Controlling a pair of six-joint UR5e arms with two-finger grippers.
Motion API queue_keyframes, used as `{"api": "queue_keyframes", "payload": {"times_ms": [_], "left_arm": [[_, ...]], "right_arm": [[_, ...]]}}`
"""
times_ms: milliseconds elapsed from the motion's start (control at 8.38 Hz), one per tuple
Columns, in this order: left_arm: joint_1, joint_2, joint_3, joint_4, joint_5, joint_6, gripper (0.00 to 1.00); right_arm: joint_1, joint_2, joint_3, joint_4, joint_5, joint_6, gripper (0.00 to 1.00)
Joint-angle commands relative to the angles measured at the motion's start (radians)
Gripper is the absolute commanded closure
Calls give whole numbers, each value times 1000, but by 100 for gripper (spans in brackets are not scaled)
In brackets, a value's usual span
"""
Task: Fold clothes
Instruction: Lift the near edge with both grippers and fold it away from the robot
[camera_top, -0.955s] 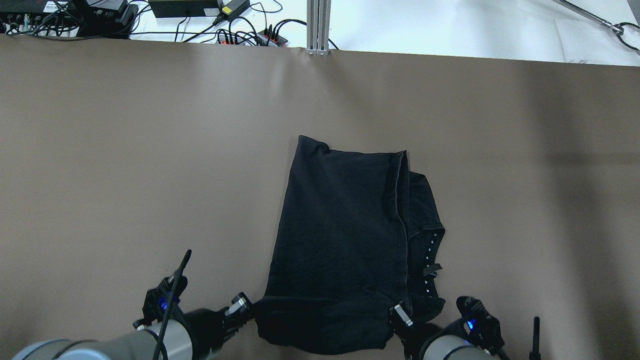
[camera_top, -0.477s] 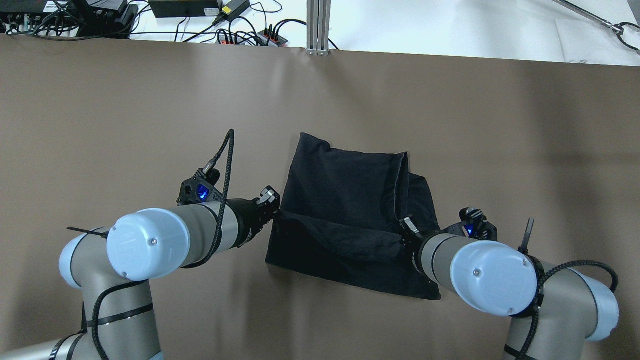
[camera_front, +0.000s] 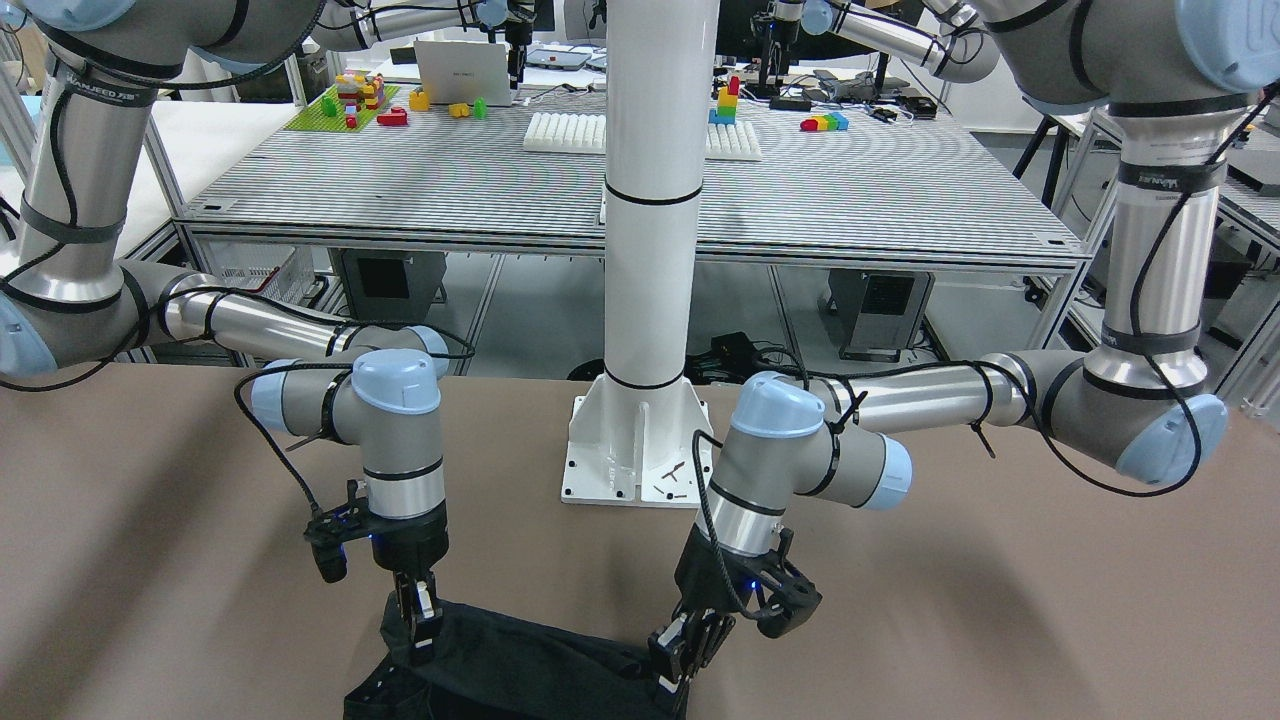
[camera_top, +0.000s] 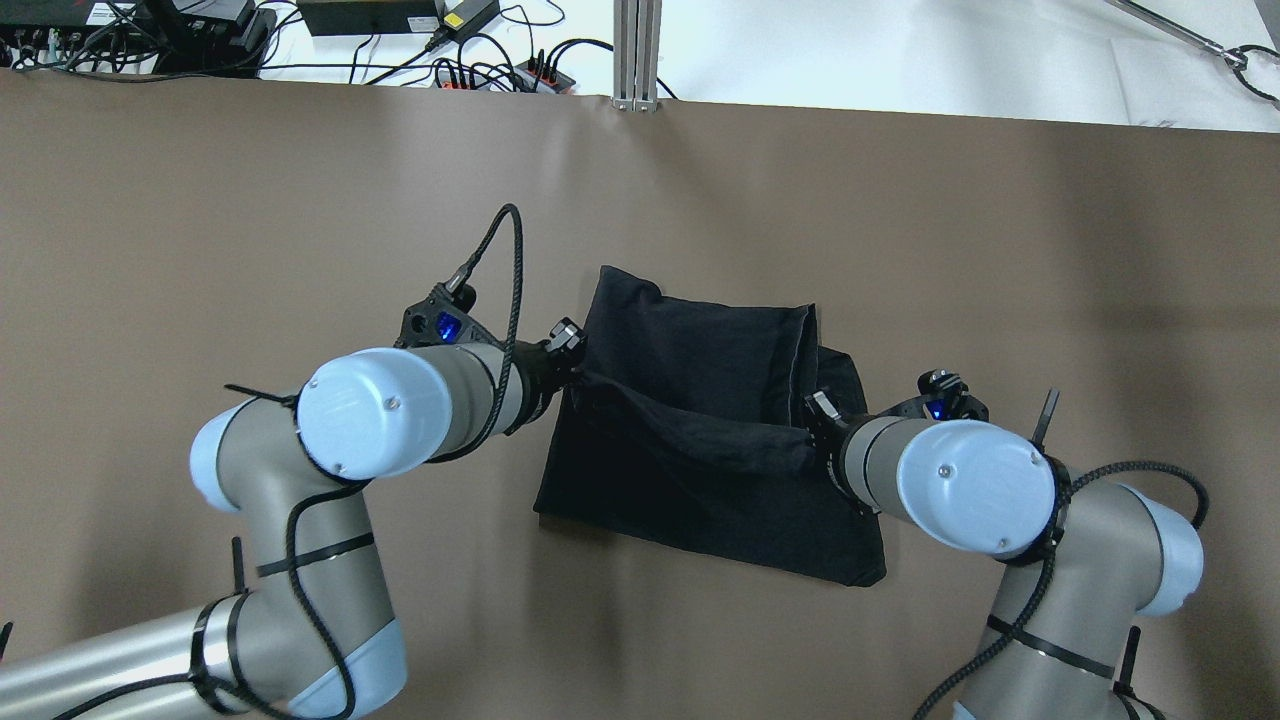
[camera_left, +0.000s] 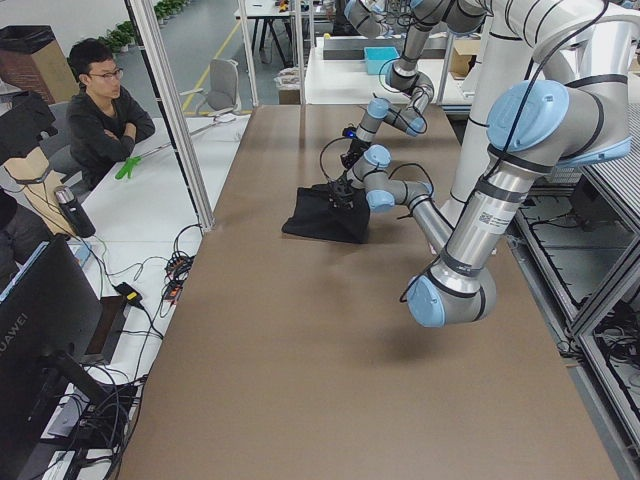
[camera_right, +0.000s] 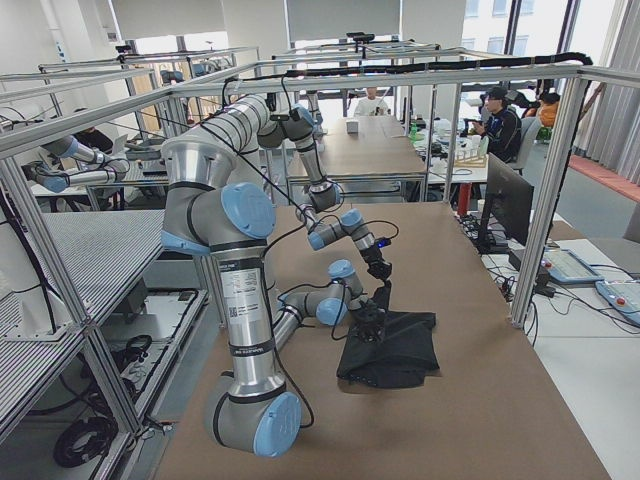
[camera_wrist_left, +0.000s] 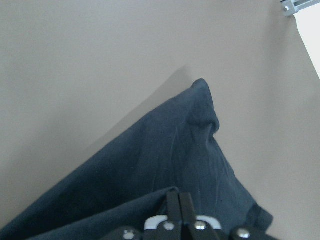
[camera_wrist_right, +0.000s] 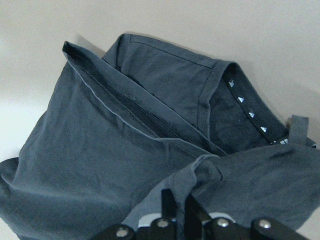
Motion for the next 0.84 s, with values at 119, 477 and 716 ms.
{"api": "queue_keyframes", "payload": {"times_ms": [119,477,716], "left_arm": [[-179,-351,632,-78,-87,191,6],[-195,-365,680,-121,-86,193,5],[-203,-365,674,-123,-90,199,5]], "right_arm": [[210,250,-490,182,112,-280,6],[296,262,-519,210,216,-415,5],[296,249,-502,212,222,-433,5]]}}
